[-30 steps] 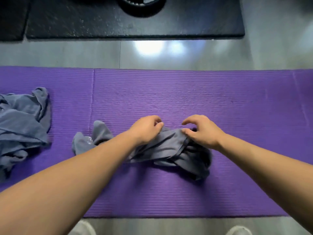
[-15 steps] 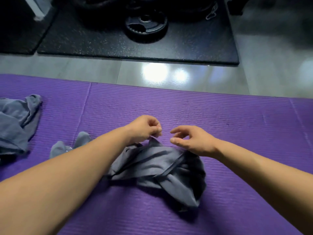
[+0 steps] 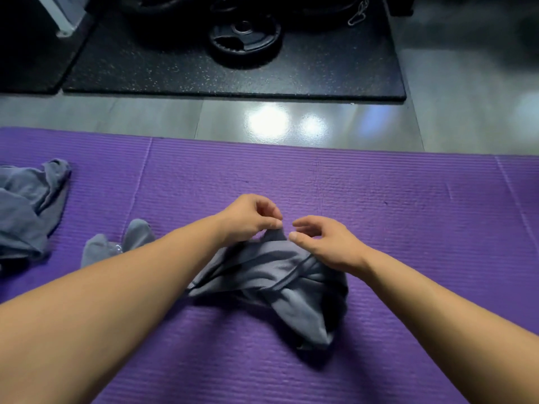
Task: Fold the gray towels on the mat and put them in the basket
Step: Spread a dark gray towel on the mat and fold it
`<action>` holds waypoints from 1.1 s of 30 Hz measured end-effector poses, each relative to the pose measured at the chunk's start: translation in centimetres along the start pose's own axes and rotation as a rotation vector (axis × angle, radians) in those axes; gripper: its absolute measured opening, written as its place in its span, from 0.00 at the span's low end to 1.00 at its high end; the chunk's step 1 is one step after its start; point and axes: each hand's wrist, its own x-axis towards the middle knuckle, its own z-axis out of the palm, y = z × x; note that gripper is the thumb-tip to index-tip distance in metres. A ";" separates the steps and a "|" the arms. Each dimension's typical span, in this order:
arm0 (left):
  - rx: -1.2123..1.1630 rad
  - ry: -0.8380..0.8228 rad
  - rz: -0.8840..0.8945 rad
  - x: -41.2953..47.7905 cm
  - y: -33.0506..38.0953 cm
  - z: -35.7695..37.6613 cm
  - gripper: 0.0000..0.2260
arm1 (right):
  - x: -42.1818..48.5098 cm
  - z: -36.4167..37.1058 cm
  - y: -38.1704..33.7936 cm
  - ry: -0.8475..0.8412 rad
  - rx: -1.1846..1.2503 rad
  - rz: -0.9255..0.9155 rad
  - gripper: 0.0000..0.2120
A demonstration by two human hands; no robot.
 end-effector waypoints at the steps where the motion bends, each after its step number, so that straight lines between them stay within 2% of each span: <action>1: -0.116 0.003 0.060 -0.3 0.7 0.2 0.05 | -0.1 -0.4 -0.3 0.038 0.022 -0.023 0.21; 4: -0.349 -0.040 0.180 -0.8 3.1 0.5 0.08 | -0.6 -2.1 -1.6 0.075 0.180 -0.112 0.19; 7: -0.480 -0.066 0.219 -0.8 5.3 0.6 0.10 | -1.4 -4.2 -3.0 0.052 0.283 -0.184 0.05; 8: -0.510 -0.077 0.227 -0.8 5.9 0.7 0.10 | -1.7 -4.9 -3.3 0.062 0.276 -0.197 0.04; 10: -0.524 -0.120 0.254 -0.7 6.8 0.5 0.09 | -2.2 -6.1 -3.6 0.107 0.253 -0.217 0.10; 13: -0.413 -0.206 0.267 -0.5 7.8 0.2 0.09 | -3.1 -7.4 -4.1 0.219 0.259 -0.275 0.13; 17: -0.058 -0.326 0.243 -0.2 9.0 0.0 0.11 | -4.2 -8.4 -4.2 0.476 0.313 -0.319 0.13; 19: 0.013 -0.358 0.230 -0.1 9.0 0.1 0.10 | -4.6 -9.2 -4.3 0.574 0.375 -0.322 0.13; 23: 0.005 -0.298 0.238 0.1 8.9 0.6 0.06 | -5.2 -11.2 -3.6 0.586 0.480 -0.287 0.14; 24: -0.029 -0.261 0.234 0.0 9.1 0.9 0.04 | -5.3 -11.6 -3.2 0.580 0.454 -0.275 0.13; 28: -0.195 -0.186 0.177 -0.4 9.7 1.9 0.06 | -5.8 -13.0 -0.9 0.581 0.291 -0.222 0.07; 29: -0.150 -0.205 0.175 -0.3 9.4 1.9 0.09 | -5.9 -13.1 -0.2 0.590 0.263 -0.210 0.06; 31: 0.095 -0.276 0.175 -0.1 8.8 1.8 0.21 | -6.1 -13.4 1.0 0.625 0.239 -0.172 0.04; 32: 0.224 -0.303 0.169 0.0 8.4 2.0 0.23 | -6.2 -13.4 1.4 0.636 0.249 -0.151 0.04; 33: 0.313 -0.307 0.165 0.1 7.9 2.3 0.21 | -6.3 -13.5 1.8 0.645 0.265 -0.132 0.05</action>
